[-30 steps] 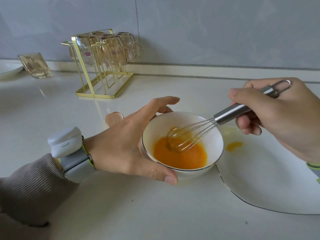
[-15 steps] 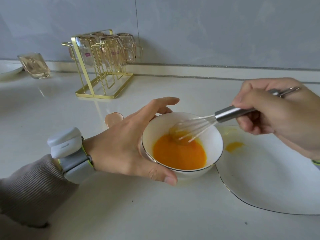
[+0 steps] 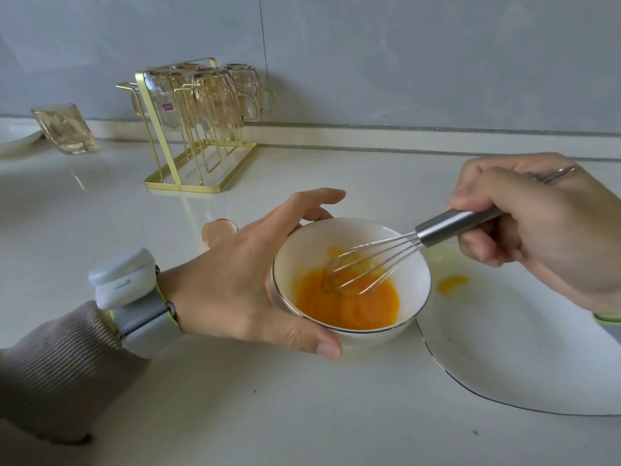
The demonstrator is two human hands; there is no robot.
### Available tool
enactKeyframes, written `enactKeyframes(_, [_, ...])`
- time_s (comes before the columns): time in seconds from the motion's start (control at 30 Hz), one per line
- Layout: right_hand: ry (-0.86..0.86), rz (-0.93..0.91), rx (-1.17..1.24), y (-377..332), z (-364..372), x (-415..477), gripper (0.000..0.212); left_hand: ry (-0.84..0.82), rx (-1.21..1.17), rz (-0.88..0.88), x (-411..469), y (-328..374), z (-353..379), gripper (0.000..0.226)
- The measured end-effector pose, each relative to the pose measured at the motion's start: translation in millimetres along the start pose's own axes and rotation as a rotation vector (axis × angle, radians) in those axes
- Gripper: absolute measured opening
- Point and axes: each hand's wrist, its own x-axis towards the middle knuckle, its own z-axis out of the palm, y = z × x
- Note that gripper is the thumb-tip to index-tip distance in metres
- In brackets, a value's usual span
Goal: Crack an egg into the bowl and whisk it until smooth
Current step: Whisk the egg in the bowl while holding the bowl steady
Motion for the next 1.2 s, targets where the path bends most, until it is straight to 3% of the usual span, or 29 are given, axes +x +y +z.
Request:
enactKeyframes(0.23, [0.027,0.002,0.000,0.6,-1.1,0.9,0.029,0.000,0.006,0.002,0.2,0.4,0.1,0.122])
enactKeyframes(0.7, [0.079,0.025,0.026,2.4,1.2,0.2,0.045,0.001,-0.009,-0.007,0.1,1.0,-0.2,0.122])
enactKeyframes(1.2, [0.090,0.079,0.046,1.3,5.9,-0.5,0.047,-0.002,0.002,0.009,0.1,2.2,0.5,0.127])
